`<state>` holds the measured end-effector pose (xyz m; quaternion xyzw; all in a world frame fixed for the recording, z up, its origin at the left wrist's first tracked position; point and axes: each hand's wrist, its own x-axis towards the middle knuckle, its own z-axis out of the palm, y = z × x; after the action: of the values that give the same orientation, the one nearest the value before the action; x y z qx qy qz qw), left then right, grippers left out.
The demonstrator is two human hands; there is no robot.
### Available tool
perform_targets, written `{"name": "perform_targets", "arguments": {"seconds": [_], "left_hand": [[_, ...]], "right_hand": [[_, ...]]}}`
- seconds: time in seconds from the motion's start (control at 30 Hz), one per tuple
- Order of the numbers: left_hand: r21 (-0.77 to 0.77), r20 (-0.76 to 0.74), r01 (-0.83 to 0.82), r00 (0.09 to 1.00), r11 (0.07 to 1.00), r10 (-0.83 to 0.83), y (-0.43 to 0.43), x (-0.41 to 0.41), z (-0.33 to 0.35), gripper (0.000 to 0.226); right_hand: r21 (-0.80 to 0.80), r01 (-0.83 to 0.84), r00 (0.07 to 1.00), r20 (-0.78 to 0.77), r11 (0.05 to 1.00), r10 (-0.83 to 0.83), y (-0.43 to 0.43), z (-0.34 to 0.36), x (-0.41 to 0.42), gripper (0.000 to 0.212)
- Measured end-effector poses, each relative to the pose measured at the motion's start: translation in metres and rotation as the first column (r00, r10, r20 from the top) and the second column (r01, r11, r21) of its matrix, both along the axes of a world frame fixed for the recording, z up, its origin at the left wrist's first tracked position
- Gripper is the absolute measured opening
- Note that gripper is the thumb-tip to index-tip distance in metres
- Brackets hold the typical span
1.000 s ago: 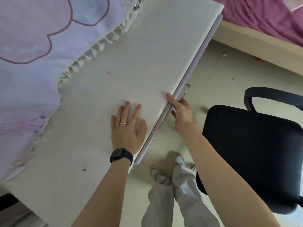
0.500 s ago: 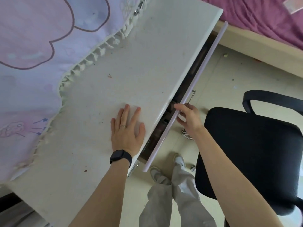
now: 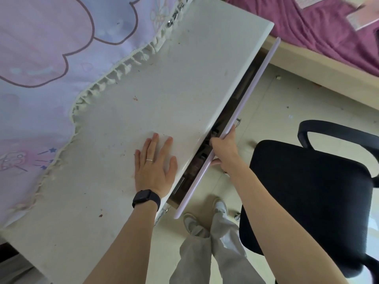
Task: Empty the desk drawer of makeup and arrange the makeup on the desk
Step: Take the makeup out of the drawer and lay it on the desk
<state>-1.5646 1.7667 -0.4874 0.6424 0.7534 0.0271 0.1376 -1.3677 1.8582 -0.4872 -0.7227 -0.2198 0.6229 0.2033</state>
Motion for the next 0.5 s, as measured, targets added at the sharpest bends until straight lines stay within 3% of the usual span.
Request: {"name": "perform_targets", "arguments": {"seconds": [0.17, 0.33, 0.5], "left_hand": [[0.012, 0.002, 0.001, 1.0, 1.0, -0.001, -0.003, 0.0, 0.001, 0.057], [0.025, 0.016, -0.003, 1.0, 1.0, 0.003, -0.001, 0.001, 0.002, 0.057], [0.011, 0.002, 0.01, 1.0, 1.0, -0.01, -0.001, 0.0, 0.003, 0.059]], "right_hand": [[0.016, 0.048, 0.999, 0.013, 0.999, -0.049, -0.012, -0.004, 0.014, 0.085], [0.024, 0.131, 0.991, -0.006, 0.991, -0.131, -0.039, -0.006, 0.061, 0.059], [0.017, 0.12, 0.993, -0.016, 0.993, -0.12, -0.049, -0.007, 0.084, 0.065]]}}
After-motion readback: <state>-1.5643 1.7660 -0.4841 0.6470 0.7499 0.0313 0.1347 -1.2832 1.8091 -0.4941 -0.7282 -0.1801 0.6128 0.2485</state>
